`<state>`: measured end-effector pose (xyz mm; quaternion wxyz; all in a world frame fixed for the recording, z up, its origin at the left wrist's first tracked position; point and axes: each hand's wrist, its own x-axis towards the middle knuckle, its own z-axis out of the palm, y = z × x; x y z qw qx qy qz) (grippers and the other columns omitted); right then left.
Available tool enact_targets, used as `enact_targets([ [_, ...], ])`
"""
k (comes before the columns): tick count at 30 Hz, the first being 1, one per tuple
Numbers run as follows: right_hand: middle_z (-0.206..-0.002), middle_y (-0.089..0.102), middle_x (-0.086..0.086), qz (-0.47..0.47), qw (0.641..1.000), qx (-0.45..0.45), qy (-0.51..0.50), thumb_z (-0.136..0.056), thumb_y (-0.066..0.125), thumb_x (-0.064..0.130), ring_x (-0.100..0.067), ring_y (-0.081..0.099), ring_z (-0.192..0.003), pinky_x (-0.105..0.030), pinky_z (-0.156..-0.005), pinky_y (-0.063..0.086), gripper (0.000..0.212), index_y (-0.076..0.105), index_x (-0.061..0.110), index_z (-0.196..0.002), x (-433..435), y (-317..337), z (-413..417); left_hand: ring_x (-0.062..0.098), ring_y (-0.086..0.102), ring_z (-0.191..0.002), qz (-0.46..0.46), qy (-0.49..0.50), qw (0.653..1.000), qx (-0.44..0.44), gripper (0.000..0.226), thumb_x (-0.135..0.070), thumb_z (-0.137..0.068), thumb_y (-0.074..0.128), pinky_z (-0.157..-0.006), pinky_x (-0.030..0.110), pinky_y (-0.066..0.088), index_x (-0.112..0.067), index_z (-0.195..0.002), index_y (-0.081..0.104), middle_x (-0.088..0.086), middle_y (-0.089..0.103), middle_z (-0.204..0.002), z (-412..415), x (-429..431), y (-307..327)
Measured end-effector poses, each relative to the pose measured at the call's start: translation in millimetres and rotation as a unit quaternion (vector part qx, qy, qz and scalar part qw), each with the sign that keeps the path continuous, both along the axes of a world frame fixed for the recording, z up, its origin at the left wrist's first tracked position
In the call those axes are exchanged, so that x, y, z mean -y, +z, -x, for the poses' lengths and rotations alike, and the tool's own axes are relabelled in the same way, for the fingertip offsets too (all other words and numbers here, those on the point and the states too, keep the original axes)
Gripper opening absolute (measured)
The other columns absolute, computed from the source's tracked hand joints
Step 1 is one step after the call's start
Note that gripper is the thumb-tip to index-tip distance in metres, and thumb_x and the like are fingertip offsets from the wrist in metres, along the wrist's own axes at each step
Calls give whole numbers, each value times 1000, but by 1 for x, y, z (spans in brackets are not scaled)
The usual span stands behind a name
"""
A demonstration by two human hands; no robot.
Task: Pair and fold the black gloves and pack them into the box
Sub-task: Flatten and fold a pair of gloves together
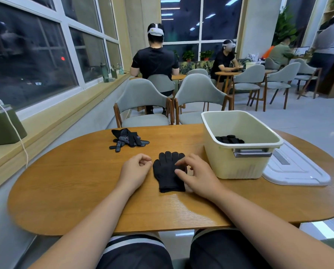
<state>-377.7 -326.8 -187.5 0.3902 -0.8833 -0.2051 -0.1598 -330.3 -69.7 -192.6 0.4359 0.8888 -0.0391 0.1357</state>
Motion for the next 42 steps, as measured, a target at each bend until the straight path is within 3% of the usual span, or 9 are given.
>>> enact_targets([
  [4,-110,60,18,64,997,10,45,-92,76,53,-5,56,-112,-25,-94,49,28,73,33,-112,-3,-1,12,10,61,-111,-77,-19,997,-6,19,-43,-100,69,-97,39,56,-35,-116,76,-17,64,-111,-15,0,-1],
  [7,-111,56,19,123,990,25,58,-91,75,57,-4,53,-108,-28,-91,51,32,73,34,-113,-5,0,16,14,57,-120,-101,-25,994,-29,21,-50,-97,71,-102,44,55,-37,-113,76,-16,61,-115,-23,2,0],
  [15,-101,58,14,163,983,55,58,-97,72,42,-7,51,-98,-32,-90,49,16,74,27,-103,-11,2,19,15,53,-116,-118,-4,992,-32,16,-50,-92,77,-98,43,51,-36,-87,70,-18,59,-107,-28,5,0],
  [19,-97,58,11,151,984,80,48,-99,69,36,-9,52,-95,-33,-85,49,12,72,24,-101,-11,2,20,14,60,-108,-58,4,998,-16,15,-42,-91,80,-96,45,53,-33,-83,71,-16,64,-104,-28,4,0],
  [25,-95,56,11,173,976,108,71,-94,68,33,-12,51,-91,-34,-79,48,12,72,25,-102,-14,2,22,7,60,-100,-27,-1,1000,-2,12,-34,-93,78,-93,42,54,-30,-84,73,-14,66,-104,-24,2,1],
  [32,-97,53,11,209,967,104,104,-95,68,35,-9,49,-90,-25,-76,38,12,72,28,-104,-16,3,25,14,61,-104,-62,5,998,-6,13,-34,-92,79,-92,42,53,-32,-82,72,-14,65,-102,-26,3,-1],
  [37,-94,51,11,199,969,97,111,-102,65,42,-4,45,-83,-23,-69,36,18,70,26,-96,-18,3,27,16,59,-107,-101,17,995,-8,13,-35,-94,76,-90,40,52,-34,-83,70,-14,62,-103,-29,5,-3],
  [40,-92,51,12,173,975,77,120,-103,67,40,-2,46,-80,-15,-68,32,19,71,25,-93,-18,4,29,14,60,-105,-113,14,993,-1,11,-37,-96,74,-88,40,54,-38,-87,69,-15,62,-103,-32,6,-4],
  [42,-91,51,14,147,978,55,136,-103,67,41,-3,51,-81,-17,-69,39,20,71,25,-91,-18,3,33,14,61,-106,-109,10,994,3,9,-41,-101,67,-89,40,55,-39,-92,70,-14,63,-104,-36,5,-5],
])
